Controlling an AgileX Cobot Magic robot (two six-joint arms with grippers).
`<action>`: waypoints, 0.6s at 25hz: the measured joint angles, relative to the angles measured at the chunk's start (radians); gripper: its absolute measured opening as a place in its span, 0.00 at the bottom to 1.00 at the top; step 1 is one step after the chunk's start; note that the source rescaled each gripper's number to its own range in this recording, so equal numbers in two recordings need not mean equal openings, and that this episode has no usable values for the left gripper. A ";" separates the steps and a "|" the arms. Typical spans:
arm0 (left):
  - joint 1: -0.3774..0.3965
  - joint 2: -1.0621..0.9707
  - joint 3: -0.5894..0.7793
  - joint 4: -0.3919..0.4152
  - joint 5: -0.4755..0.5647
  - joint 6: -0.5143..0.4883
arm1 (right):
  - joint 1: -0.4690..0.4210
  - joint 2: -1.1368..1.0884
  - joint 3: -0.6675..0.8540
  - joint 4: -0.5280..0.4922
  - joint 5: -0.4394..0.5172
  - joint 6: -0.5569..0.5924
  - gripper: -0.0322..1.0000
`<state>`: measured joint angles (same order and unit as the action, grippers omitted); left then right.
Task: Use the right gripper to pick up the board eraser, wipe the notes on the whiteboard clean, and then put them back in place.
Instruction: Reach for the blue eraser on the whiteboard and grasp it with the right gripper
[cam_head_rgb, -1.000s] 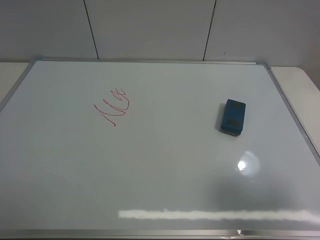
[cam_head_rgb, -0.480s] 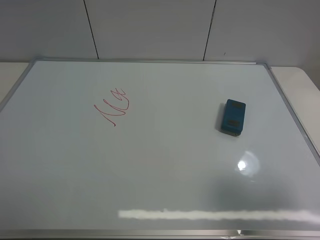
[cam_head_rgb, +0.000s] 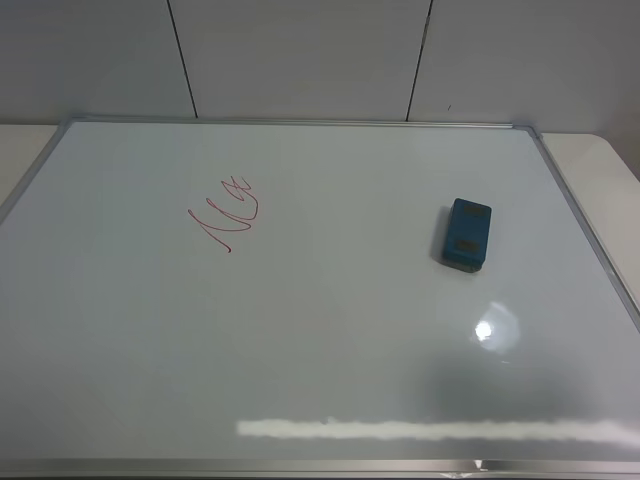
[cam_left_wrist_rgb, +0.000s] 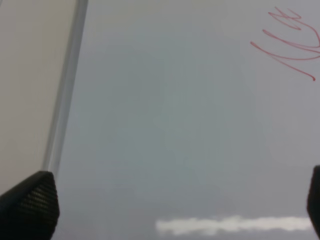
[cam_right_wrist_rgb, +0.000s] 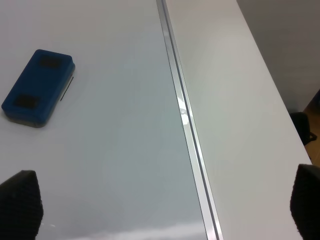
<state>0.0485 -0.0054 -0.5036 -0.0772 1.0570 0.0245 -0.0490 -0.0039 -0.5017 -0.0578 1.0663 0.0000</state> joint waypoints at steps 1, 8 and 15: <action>0.000 0.000 0.000 0.000 0.000 0.000 | 0.000 0.000 0.000 0.000 0.000 0.000 1.00; 0.000 0.000 0.000 0.000 0.000 0.000 | 0.000 0.000 0.000 0.000 0.000 0.000 1.00; 0.000 0.000 0.000 0.000 0.000 0.000 | 0.000 0.000 0.000 0.000 0.000 0.000 1.00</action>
<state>0.0485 -0.0054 -0.5036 -0.0772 1.0570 0.0245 -0.0490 -0.0039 -0.5017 -0.0578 1.0663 0.0000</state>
